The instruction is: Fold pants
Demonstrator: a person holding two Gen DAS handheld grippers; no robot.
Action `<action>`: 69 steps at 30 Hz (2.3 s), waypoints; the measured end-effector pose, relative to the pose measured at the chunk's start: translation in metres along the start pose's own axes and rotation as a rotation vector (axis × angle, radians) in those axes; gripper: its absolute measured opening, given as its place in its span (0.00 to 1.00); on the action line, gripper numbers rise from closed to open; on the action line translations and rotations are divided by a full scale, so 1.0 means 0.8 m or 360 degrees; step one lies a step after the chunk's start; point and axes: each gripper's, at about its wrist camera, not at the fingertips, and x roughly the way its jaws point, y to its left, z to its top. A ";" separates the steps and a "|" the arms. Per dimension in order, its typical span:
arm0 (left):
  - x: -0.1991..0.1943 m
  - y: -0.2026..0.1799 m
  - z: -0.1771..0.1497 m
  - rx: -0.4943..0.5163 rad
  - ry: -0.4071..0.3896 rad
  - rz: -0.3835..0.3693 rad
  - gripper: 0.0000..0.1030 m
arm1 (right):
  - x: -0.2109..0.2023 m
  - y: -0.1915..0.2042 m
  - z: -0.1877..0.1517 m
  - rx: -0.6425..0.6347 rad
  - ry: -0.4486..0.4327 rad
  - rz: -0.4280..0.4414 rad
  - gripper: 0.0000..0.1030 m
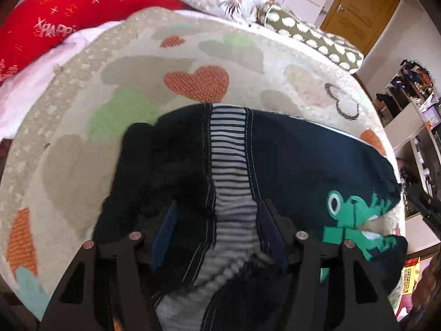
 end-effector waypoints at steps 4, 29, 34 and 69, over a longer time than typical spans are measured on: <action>0.021 0.006 0.001 0.0018 -0.0001 0.0056 0.59 | 0.067 0.043 -0.017 -0.0089 0.0217 0.0231 0.31; -0.049 0.052 -0.079 0.0042 -0.0125 -0.0091 0.61 | -0.013 -0.079 -0.142 0.0125 0.0077 0.0145 0.33; -0.079 0.061 -0.066 0.0064 -0.0205 -0.0100 0.61 | -0.056 -0.105 -0.134 0.0275 -0.0052 0.0072 0.38; -0.026 0.001 0.078 0.0615 -0.0097 -0.0291 0.07 | 0.100 0.008 0.076 -0.0555 0.0286 -0.0053 0.03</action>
